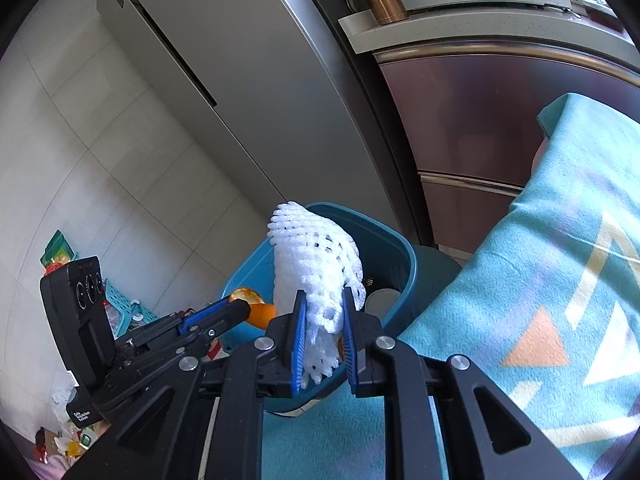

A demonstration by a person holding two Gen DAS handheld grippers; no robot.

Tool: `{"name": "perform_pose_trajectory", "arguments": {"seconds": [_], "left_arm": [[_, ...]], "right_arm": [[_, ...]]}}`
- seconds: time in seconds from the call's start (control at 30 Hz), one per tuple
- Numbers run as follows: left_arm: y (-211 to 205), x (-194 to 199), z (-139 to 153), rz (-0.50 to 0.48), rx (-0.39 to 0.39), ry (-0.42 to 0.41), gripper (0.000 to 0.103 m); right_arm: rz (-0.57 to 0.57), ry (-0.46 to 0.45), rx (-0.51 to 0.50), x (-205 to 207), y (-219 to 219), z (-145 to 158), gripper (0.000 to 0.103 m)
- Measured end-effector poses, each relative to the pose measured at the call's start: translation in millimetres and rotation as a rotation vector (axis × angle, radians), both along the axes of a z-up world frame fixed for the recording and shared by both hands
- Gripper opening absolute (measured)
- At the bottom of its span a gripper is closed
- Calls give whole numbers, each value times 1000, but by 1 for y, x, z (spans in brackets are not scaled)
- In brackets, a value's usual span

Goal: Collect trash

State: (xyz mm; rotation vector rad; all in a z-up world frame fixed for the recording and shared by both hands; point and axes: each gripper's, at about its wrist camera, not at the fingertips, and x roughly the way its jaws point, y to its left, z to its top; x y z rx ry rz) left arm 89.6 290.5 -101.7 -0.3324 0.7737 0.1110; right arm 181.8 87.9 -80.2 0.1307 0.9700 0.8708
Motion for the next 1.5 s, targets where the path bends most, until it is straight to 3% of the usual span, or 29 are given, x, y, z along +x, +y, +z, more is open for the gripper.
{"name": "perform_pose_trajectory", "arguments": {"seconds": [0.43,0.6,0.83,1.03,1.2,1.5], "left_arm": [[-4,19,-24,20,1,52,17],[-2,22,-31,21,-14,65,18],[-2,20,-31,27,-6,61,28],[-4,11,-21,31,2,39,31],[-8,-1,-9,-5,4,3,45],[-28,-31,24,-66,15,-93,60]], "right_arm": [[8,35,-76,9,34,-9,19],[2,31,-91,11,40,-9,26],[-11,24,-82,9,29,-12,35],[-14,25,-53,8,18,-13,40],[-15,-14,-38,-3,3,-9,46],[-36,-118,18,-39,-44,10,60]]}}
